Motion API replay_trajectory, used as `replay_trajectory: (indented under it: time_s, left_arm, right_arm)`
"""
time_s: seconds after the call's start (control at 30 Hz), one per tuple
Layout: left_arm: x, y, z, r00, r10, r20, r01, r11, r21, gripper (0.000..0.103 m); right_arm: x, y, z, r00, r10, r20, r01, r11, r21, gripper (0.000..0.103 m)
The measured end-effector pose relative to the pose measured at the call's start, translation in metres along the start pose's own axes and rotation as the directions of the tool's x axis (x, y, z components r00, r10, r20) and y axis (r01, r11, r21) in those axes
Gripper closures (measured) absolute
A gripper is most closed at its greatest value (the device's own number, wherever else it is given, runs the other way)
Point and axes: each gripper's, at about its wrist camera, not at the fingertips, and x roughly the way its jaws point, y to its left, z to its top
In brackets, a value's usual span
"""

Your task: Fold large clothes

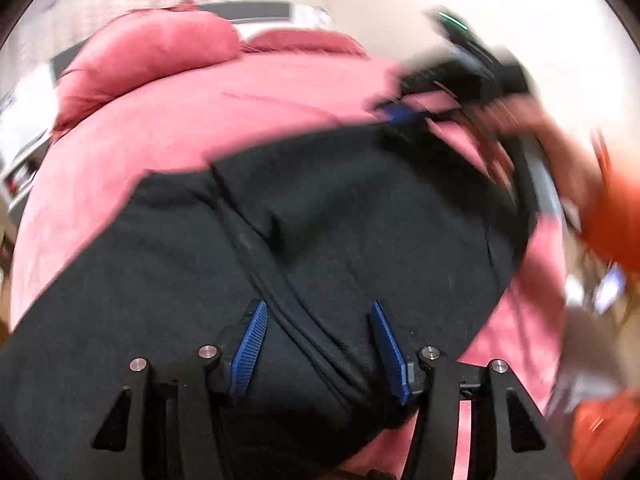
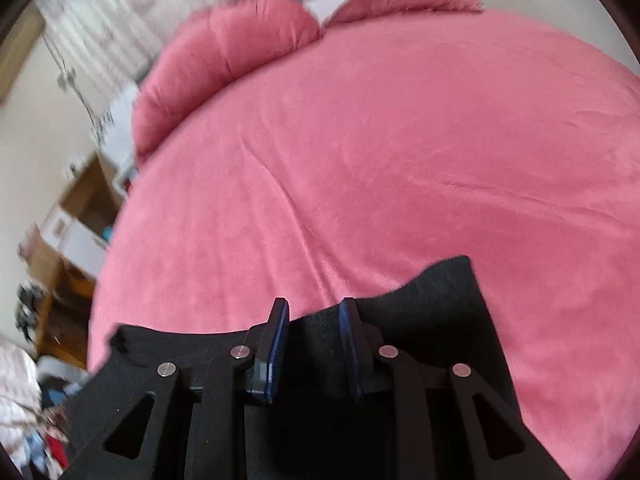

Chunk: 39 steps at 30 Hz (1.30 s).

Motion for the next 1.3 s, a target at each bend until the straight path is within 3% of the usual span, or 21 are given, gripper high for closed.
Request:
replay_trajectory:
  time_s: [0.07, 0.17, 0.27, 0.3, 0.33, 0.4, 0.53, 0.6, 0.67, 0.73, 0.8, 0.83, 0.87, 0.9, 0.97, 1.0, 1.03, 1.1, 1.2, 1.23, 1.3]
  left_arm:
    - [-0.012, 0.009, 0.017, 0.996, -0.038, 0.075, 0.042, 0.998, -0.055, 0.048]
    - [-0.004, 0.015, 0.055, 0.991, -0.075, 0.111, 0.088, 0.989, -0.117, 0.048]
    - [0.042, 0.001, 0.085, 0.993, -0.116, 0.019, 0.117, 0.990, -0.082, 0.046]
    - [0.061, -0.006, 0.089, 0.995, -0.100, -0.028, 0.099, 0.994, -0.055, 0.046]
    - [0.088, -0.008, 0.091, 0.995, -0.003, -0.104, 0.004, 1.000, 0.003, 0.055]
    - [0.114, 0.001, 0.091, 0.980, 0.141, -0.138, -0.129, 0.987, 0.091, 0.087]
    - [0.114, 0.016, 0.097, 0.987, 0.126, -0.099, -0.116, 0.988, 0.102, 0.087]
    - [0.102, 0.022, 0.099, 0.991, 0.103, -0.085, -0.098, 0.993, 0.062, 0.087]
    - [0.080, 0.040, 0.094, 0.997, -0.008, -0.074, 0.002, 0.996, -0.092, 0.083]
    - [0.054, 0.053, 0.079, 0.999, -0.047, -0.026, 0.040, 0.972, -0.231, 0.057]
    - [0.036, 0.046, 0.066, 0.996, -0.081, 0.023, 0.084, 0.969, -0.231, 0.046]
    - [0.029, 0.036, 0.056, 0.994, -0.103, 0.029, 0.107, 0.975, -0.197, 0.045]
    - [0.027, 0.028, 0.048, 0.993, -0.117, 0.015, 0.118, 0.979, -0.166, 0.045]
    - [0.024, 0.020, 0.036, 0.994, -0.110, -0.023, 0.106, 0.987, -0.123, 0.045]
    - [0.033, 0.008, 0.010, 0.993, -0.012, -0.121, 0.006, 0.999, -0.048, 0.046]
    - [0.038, 0.014, -0.005, 0.987, -0.002, -0.159, -0.009, 0.998, -0.067, 0.045]
    - [0.031, 0.023, -0.016, 0.991, -0.042, -0.124, 0.024, 0.990, -0.137, 0.045]
    - [0.017, 0.030, -0.029, 0.992, -0.054, -0.114, 0.033, 0.982, -0.184, 0.045]
    - [0.006, 0.028, -0.036, 0.991, -0.029, -0.128, 0.010, 0.989, -0.147, 0.045]
    - [0.002, 0.027, -0.040, 0.989, -0.022, -0.143, 0.001, 0.990, -0.143, 0.046]
    - [-0.012, 0.025, -0.044, 0.989, -0.014, -0.151, -0.011, 0.987, -0.160, 0.049]
  right_arm:
    - [-0.031, 0.007, -0.019, 0.996, 0.054, 0.070, -0.052, 0.998, -0.028, 0.074]
    - [-0.048, 0.011, -0.059, 1.000, -0.005, 0.022, 0.007, 0.992, -0.124, 0.074]
    - [-0.050, -0.004, -0.101, 0.993, -0.068, -0.098, 0.055, 0.990, -0.131, 0.074]
    - [-0.046, -0.010, -0.120, 0.985, -0.068, -0.157, 0.051, 0.992, -0.112, 0.074]
    - [-0.050, -0.010, -0.133, 0.989, -0.065, -0.133, 0.049, 0.991, -0.121, 0.073]
    - [-0.065, -0.002, -0.154, 0.989, -0.095, -0.117, 0.074, 0.982, -0.177, 0.073]
    - [-0.080, -0.007, -0.168, 0.987, -0.102, -0.127, 0.087, 0.989, -0.116, 0.073]
    - [-0.085, -0.016, -0.167, 0.990, -0.054, -0.132, 0.044, 0.996, -0.077, 0.073]
    - [-0.097, -0.030, -0.159, 0.991, 0.023, -0.129, -0.030, 0.998, -0.049, 0.073]
    - [-0.126, -0.061, -0.150, 0.995, 0.090, -0.037, -0.091, 0.996, -0.017, 0.068]
    - [-0.148, -0.089, -0.134, 0.992, 0.098, 0.086, -0.101, 0.994, 0.040, 0.050]
    - [-0.152, -0.100, -0.126, 0.989, 0.087, 0.121, -0.094, 0.994, 0.057, 0.031]
    - [-0.153, -0.116, -0.116, 0.985, 0.091, 0.146, -0.101, 0.993, 0.064, 0.026]
    - [-0.149, -0.126, -0.109, 0.986, 0.096, 0.139, -0.106, 0.992, 0.069, 0.026]
    - [-0.127, -0.152, -0.090, 0.987, 0.150, 0.059, -0.156, 0.981, 0.112, 0.026]
    - [-0.114, -0.159, -0.085, 0.985, 0.171, 0.021, -0.172, 0.977, 0.125, 0.026]
    - [-0.100, -0.165, -0.079, 0.982, 0.187, -0.012, -0.184, 0.974, 0.134, 0.026]
    - [-0.073, -0.169, -0.073, 0.970, 0.235, -0.066, -0.224, 0.964, 0.142, 0.028]
    - [-0.046, -0.174, -0.076, 0.911, 0.391, -0.133, -0.365, 0.913, 0.183, 0.034]
    - [-0.040, -0.174, -0.079, 0.901, 0.411, -0.140, -0.384, 0.904, 0.189, 0.035]
    - [-0.027, -0.169, -0.080, 0.905, 0.406, -0.125, -0.381, 0.906, 0.184, 0.036]
